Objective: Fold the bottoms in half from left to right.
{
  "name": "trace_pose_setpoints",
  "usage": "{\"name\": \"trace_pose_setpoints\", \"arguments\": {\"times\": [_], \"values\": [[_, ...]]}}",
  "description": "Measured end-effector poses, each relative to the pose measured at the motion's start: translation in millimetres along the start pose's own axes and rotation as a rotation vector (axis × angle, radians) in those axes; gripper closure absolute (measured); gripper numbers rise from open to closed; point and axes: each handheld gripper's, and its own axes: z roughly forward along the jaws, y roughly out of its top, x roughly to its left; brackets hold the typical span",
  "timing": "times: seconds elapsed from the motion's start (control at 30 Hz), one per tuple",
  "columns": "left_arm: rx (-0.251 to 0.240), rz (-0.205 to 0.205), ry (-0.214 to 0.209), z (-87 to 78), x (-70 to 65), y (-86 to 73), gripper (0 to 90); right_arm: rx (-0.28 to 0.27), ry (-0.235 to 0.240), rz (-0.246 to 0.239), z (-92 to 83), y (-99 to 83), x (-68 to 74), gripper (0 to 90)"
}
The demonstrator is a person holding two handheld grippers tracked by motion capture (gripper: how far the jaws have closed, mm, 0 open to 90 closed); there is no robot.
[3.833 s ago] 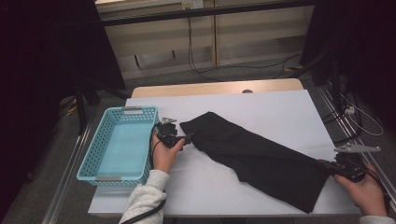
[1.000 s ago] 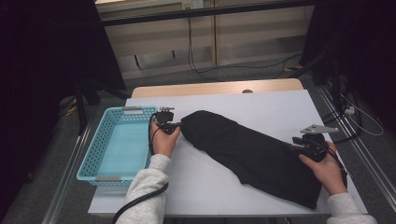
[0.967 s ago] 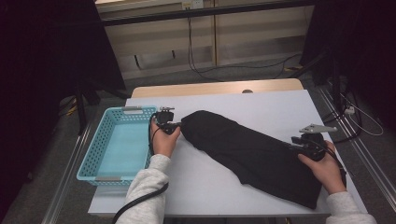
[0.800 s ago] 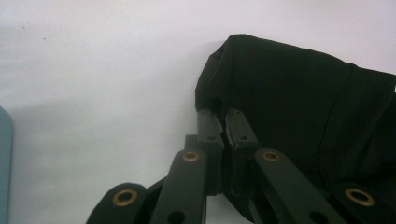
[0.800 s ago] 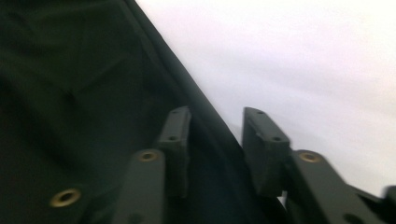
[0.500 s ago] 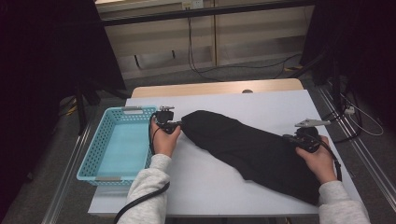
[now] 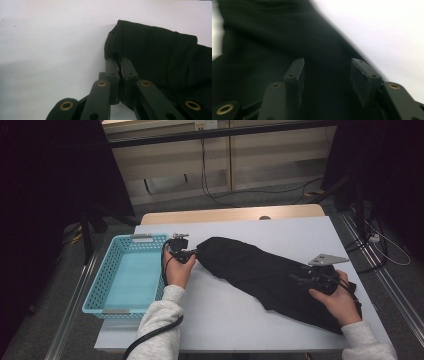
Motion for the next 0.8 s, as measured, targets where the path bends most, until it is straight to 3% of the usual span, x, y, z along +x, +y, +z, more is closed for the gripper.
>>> {"name": "trace_pose_setpoints", "arguments": {"times": [0.13, 0.3, 0.43, 0.53, 0.57, 0.6, 0.67, 0.8], "values": [[-0.002, 0.003, -0.004, -1.8, -1.4, 0.2, 86.3, -0.013, 0.056, -0.023, 4.4, 7.6, 33.9, 34.9], [0.000, -0.003, -0.008, -2.4, -0.6, 1.7, 86.3, 0.023, 0.123, -0.061, 18.2, 8.7, 69.7, 30.7], [0.003, -0.005, -0.003, -2.7, 0.2, 2.4, 86.4, 0.010, 0.148, -0.082, 21.8, 10.8, 80.8, 36.4], [0.006, -0.010, 0.003, -1.9, -0.4, 2.9, 86.3, 0.014, 0.173, -0.108, 22.9, 11.0, 90.4, 55.8], [0.004, -0.010, 0.003, -1.9, -0.7, 3.3, 86.3, 0.024, 0.157, -0.121, 22.7, 11.4, 93.6, 65.1], [0.003, -0.009, 0.004, -2.0, -1.1, 3.6, 86.3, 0.022, 0.163, -0.139, 22.9, 11.7, 96.4, 68.5], [0.003, -0.010, 0.004, -1.9, -1.3, 3.6, 86.3, 0.038, 0.196, -0.152, 25.3, 11.2, 101.1, 65.7], [0.011, -0.013, 0.006, -1.1, -0.6, 2.4, 86.2, 0.111, 0.199, -0.173, 34.5, 5.6, 105.0, 53.1]]}}
